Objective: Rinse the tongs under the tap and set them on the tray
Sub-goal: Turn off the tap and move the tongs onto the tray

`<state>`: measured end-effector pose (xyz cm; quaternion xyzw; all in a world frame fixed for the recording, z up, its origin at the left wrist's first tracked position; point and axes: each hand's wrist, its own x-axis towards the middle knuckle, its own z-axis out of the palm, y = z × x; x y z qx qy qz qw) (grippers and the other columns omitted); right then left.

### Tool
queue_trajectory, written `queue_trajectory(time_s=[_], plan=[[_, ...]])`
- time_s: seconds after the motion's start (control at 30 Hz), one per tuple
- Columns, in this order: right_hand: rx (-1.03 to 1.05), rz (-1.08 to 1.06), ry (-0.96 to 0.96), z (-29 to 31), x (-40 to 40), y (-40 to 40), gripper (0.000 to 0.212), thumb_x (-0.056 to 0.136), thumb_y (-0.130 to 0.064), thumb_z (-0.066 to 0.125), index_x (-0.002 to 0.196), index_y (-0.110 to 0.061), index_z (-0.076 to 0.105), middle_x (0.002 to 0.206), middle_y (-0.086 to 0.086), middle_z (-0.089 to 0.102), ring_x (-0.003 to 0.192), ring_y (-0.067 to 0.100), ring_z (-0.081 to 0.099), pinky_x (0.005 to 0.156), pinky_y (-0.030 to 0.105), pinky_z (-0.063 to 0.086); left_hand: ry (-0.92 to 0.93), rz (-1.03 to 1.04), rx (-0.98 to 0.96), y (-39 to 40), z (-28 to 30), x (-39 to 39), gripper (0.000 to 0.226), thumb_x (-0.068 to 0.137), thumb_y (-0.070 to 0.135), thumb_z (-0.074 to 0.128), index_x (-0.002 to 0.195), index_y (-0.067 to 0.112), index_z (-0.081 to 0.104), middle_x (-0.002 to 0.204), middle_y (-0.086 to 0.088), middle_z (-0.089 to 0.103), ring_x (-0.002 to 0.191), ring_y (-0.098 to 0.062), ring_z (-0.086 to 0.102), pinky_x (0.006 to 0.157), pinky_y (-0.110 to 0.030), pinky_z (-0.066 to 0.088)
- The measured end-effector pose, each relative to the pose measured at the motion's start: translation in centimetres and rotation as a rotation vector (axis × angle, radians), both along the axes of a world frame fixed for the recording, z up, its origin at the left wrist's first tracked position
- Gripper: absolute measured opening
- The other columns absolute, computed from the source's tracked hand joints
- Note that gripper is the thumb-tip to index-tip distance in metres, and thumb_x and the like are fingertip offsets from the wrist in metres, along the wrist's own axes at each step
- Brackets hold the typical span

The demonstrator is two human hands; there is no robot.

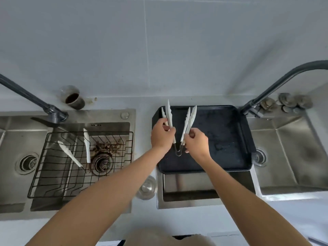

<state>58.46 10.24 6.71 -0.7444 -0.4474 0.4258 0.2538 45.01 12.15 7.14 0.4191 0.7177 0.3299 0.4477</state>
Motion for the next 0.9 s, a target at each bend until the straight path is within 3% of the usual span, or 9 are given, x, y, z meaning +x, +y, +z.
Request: queue_trajectory(time_s=[0.1, 0.27, 0.33, 0.5, 0.7, 0.8, 0.9], plan=[[-0.027, -0.057, -0.005, -0.7, 3.8, 0.5, 0.012, 0.096, -0.015, 0.055, 0.094, -0.014, 0.066, 0.084, 0.008, 0.072, 0.065, 0.022, 0.067, 0.060, 0.044, 0.065, -0.005, -0.032, -0.013, 1.0, -0.7, 4.0, 0.037, 0.092, 0.018, 0.068, 0.129, 0.024, 0.064, 0.101, 0.002, 0.071, 0.092, -0.018, 0.069, 0.085, -0.039, 0.057], [-0.049, -0.098, -0.066, -1.8, 8.1, 1.3, 0.016, 0.097, -0.014, 0.052, 0.088, -0.008, 0.064, 0.079, 0.008, 0.072, 0.058, 0.022, 0.065, 0.059, 0.041, 0.063, -0.039, -0.066, -0.051, 2.2, -2.6, 8.5, 0.036, 0.095, 0.018, 0.068, 0.130, 0.019, 0.063, 0.102, 0.003, 0.068, 0.090, -0.014, 0.065, 0.073, -0.028, 0.052], [-0.061, -0.086, -0.090, -2.5, 9.4, 1.6, 0.018, 0.096, -0.013, 0.050, 0.084, -0.005, 0.061, 0.077, 0.012, 0.071, 0.057, 0.024, 0.063, 0.058, 0.040, 0.060, -0.064, -0.083, -0.093, 2.5, -3.3, 9.5, 0.038, 0.094, 0.018, 0.069, 0.132, 0.018, 0.062, 0.103, 0.003, 0.068, 0.093, -0.015, 0.066, 0.078, -0.030, 0.053], [-0.069, -0.048, -0.173, -4.6, 11.5, 2.6, 0.021, 0.094, -0.013, 0.046, 0.079, 0.000, 0.053, 0.077, 0.018, 0.068, 0.071, 0.043, 0.067, 0.062, 0.050, 0.057, -0.108, -0.181, -0.156, 3.3, -4.9, 11.2, 0.040, 0.092, 0.015, 0.069, 0.131, 0.021, 0.067, 0.108, 0.002, 0.072, 0.101, -0.014, 0.069, 0.090, -0.038, 0.059], [-0.081, 0.034, -0.227, -6.4, 12.1, 4.0, 0.028, 0.097, -0.013, 0.047, 0.069, -0.012, 0.043, 0.072, 0.010, 0.057, 0.063, 0.032, 0.058, 0.056, 0.042, 0.049, -0.143, -0.183, -0.232, 4.0, -6.0, 11.5, 0.023, 0.088, 0.013, 0.071, 0.111, 0.015, 0.071, 0.103, -0.007, 0.073, 0.101, -0.022, 0.070, 0.092, -0.047, 0.060], [-0.088, 0.069, -0.237, -6.9, 12.1, 4.5, 0.030, 0.098, -0.014, 0.048, 0.069, -0.015, 0.044, 0.076, 0.008, 0.057, 0.063, 0.024, 0.053, 0.056, 0.034, 0.042, -0.083, -0.218, -0.223, 4.0, -6.2, 11.4, 0.020, 0.089, 0.016, 0.069, 0.108, 0.013, 0.071, 0.104, -0.004, 0.071, 0.103, -0.017, 0.066, 0.089, -0.041, 0.060], [-0.082, 0.102, -0.257, -7.2, 12.0, 4.8, 0.030, 0.101, -0.013, 0.049, 0.071, -0.018, 0.047, 0.081, 0.008, 0.058, 0.065, 0.022, 0.054, 0.058, 0.032, 0.041, -0.044, -0.246, -0.224, 4.0, -6.3, 11.5, 0.019, 0.091, 0.016, 0.067, 0.109, 0.009, 0.069, 0.105, -0.004, 0.068, 0.099, -0.011, 0.061, 0.072, -0.025, 0.051]])
